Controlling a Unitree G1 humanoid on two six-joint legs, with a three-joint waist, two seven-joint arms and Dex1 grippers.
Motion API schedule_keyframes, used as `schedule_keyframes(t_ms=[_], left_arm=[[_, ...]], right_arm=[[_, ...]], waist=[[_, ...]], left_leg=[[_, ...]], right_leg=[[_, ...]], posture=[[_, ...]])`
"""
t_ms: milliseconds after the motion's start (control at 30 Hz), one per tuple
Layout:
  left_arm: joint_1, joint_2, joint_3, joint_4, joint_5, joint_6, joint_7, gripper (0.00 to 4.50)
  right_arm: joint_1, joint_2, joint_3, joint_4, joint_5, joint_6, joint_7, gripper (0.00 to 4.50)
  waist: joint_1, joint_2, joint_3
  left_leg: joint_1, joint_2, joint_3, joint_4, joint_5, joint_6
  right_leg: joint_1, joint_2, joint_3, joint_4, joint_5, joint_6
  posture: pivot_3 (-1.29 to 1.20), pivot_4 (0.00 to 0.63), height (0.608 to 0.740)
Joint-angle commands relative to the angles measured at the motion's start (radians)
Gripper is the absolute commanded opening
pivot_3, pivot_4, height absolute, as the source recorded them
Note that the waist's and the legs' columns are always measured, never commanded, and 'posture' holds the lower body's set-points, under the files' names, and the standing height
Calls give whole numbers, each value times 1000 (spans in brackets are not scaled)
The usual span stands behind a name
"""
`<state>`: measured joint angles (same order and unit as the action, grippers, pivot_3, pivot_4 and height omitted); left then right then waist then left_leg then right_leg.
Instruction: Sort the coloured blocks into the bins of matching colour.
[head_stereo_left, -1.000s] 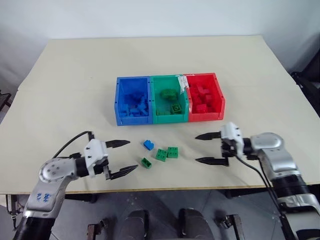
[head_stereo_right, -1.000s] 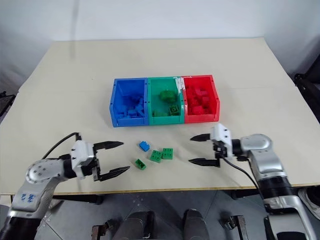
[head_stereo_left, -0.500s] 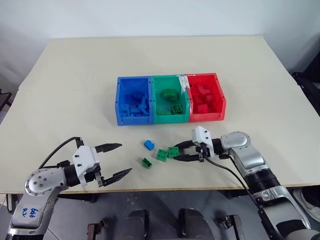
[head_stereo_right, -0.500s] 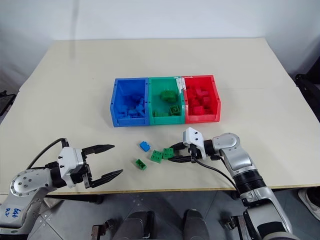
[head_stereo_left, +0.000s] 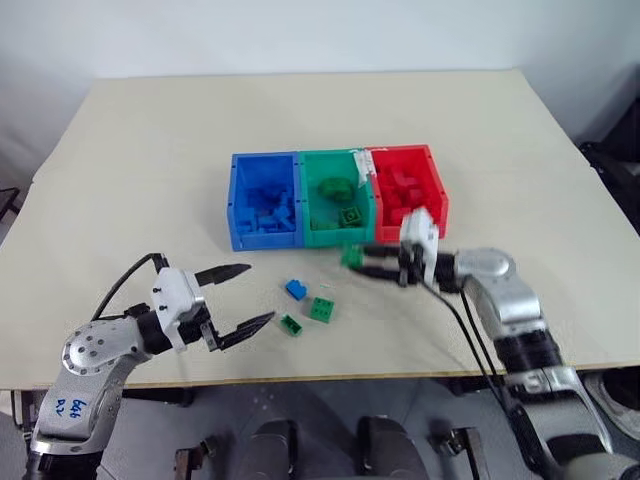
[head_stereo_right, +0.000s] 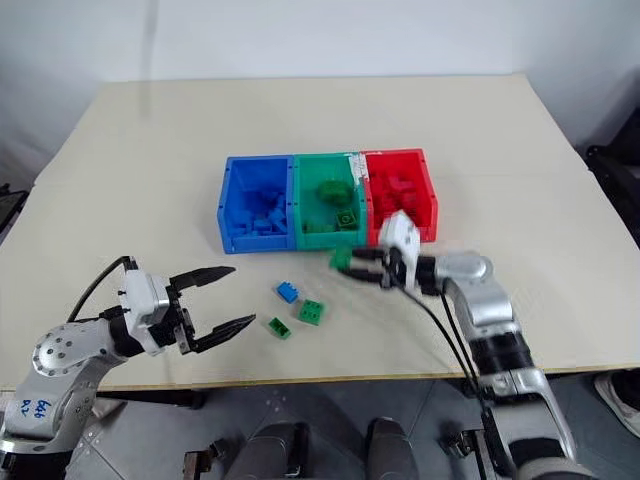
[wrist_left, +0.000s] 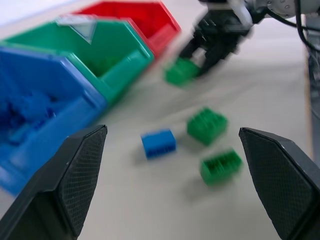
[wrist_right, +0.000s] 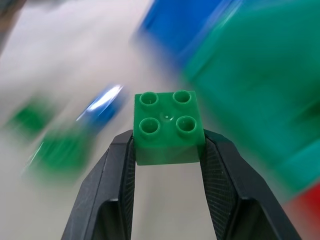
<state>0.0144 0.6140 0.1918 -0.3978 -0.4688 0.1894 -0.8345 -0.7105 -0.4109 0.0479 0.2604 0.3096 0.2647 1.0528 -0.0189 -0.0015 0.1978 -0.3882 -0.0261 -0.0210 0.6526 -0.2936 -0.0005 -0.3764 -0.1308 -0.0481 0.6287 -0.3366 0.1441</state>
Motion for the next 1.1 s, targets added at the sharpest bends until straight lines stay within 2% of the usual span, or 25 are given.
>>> schedule_keyframes(t_ms=[33, 133, 300, 433, 567, 733, 833, 967, 1100], left_arm=[[28, 1, 45, -38, -22, 2, 22, 4500], [69, 6, 70, -38, -18, -5, 21, 4500], [123, 10, 105, -49, -15, -13, 17, 4500], [131, 12, 112, -60, -19, -7, 17, 4500], [114, 18, 89, -65, -18, 6, 11, 4500], [5, 26, -19, -10, 20, -5, -33, 4500], [-61, 14, -76, 34, 32, -19, -58, 4500], [-161, 5, -156, 103, 50, -39, -115, 4500], [-230, -8, -179, 152, 48, -29, -121, 4500]], right_arm=[[-111, 41, -53, 48, -5, 14, -139, 1455], [-201, 66, -44, 158, -39, 15, -194, 1455], [-293, 101, -31, 318, -89, -78, -221, 3068], [-278, 79, -38, 310, -79, -118, -164, 4476], [-179, 3, -70, 193, -14, -134, -29, 4476], [73, -199, -161, 14, 101, -136, 191, 4476], [181, -294, -190, 20, 103, -182, 277, 4476], [308, -403, -213, 103, 65, -353, 401, 4476], [315, -406, -215, 132, 70, -379, 384, 4476]], waist=[[-6, 0, 0], [-9, 0, 0], [-10, 0, 0], [-8, 0, 0], [-5, 0, 0], [23, 0, 0], [20, 0, 0], [15, 0, 0], [8, 0, 0]], left_leg=[[0, 0, 0, -1, 0, 0], [0, 1, 0, -3, -1, -1], [-1, 0, 2, -4, -2, 2], [-2, 0, 1, -3, -2, 2], [-2, 0, 1, -3, -2, 2], [-2, -1, 1, -2, -4, 3], [-2, -1, 3, 0, -4, 4], [-1, 1, 6, 0, -4, 4], [1, 2, 8, 2, -4, 4]], right_leg=[[0, 0, 0, 0, 0, 0], [0, 1, -1, 0, 0, 0], [0, 0, -1, -1, 0, 0], [0, 0, -1, -1, 0, 0], [0, 0, -1, -1, 0, 0], [1, -1, -2, -2, 1, 1], [1, -1, -2, -3, 1, 2], [2, 0, -2, -2, 1, 2], [2, 0, -1, -1, 1, 2]], posture=[[0, 150, 740], [0, 150, 740], [0, 150, 740], [0, 150, 740], [0, 150, 740], [0, 150, 740], [0, 150, 740], [0, 150, 740], [0, 150, 740]])
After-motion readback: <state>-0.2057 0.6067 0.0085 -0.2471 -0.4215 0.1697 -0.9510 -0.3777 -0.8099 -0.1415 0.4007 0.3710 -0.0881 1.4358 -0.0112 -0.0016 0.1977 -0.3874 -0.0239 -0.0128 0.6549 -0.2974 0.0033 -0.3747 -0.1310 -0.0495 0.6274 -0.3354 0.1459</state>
